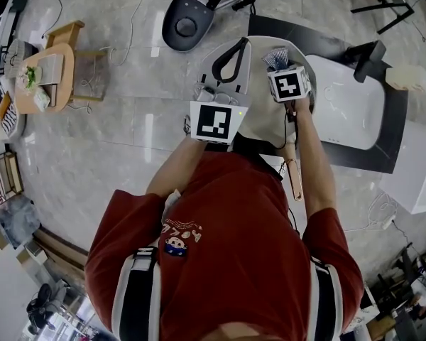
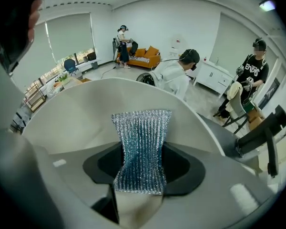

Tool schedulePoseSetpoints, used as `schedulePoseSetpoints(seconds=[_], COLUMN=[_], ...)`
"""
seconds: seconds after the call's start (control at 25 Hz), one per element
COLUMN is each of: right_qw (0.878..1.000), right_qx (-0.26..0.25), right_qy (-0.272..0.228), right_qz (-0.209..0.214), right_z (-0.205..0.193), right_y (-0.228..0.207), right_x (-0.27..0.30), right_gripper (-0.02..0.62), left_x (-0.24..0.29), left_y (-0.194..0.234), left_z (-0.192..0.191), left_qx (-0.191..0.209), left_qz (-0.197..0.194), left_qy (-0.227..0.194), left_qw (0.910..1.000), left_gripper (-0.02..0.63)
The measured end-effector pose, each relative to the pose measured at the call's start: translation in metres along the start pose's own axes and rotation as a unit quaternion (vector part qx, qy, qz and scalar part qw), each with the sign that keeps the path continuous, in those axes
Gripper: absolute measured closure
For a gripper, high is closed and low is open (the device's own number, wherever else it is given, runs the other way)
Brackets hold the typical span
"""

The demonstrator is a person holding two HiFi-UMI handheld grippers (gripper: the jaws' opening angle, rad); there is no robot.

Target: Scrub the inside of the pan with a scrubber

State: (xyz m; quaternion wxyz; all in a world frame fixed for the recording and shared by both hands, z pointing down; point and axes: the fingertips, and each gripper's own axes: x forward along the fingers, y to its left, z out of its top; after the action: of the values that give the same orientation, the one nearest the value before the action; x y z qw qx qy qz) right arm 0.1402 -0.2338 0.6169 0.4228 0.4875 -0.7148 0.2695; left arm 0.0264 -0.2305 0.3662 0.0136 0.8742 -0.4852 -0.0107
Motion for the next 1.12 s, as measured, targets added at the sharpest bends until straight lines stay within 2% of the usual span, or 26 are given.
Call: schedulePoseSetpoints(seconds=[0.48, 0.8, 1.12], right_qw=[0.999, 0.994, 0.983], right_qx=[-0.045, -0.081, -0.126], right_qy=[0.012, 0.008, 0.011], right_qz=[0.019, 0.070, 0.133], right_z=[0.007, 0.016, 0.013], right_y=[0.022, 0.056, 0.100], right_x=[0.017, 0.020, 0.015], right_gripper=[0.339, 0.338, 0.337], left_x=[0.000, -0.003, -0.009], left_y=[0.010, 0.013, 0.022], left_z=[-0.003, 0.000, 0.003], left_qx=[0.001, 0.003, 0.004], left_qz=[0.012, 0.020, 0.033], left_qy=[0.004, 0.003, 0.001], left_qw=[0.9999, 0.9998, 0.9995], left_gripper=[0.600, 0.600, 0.600])
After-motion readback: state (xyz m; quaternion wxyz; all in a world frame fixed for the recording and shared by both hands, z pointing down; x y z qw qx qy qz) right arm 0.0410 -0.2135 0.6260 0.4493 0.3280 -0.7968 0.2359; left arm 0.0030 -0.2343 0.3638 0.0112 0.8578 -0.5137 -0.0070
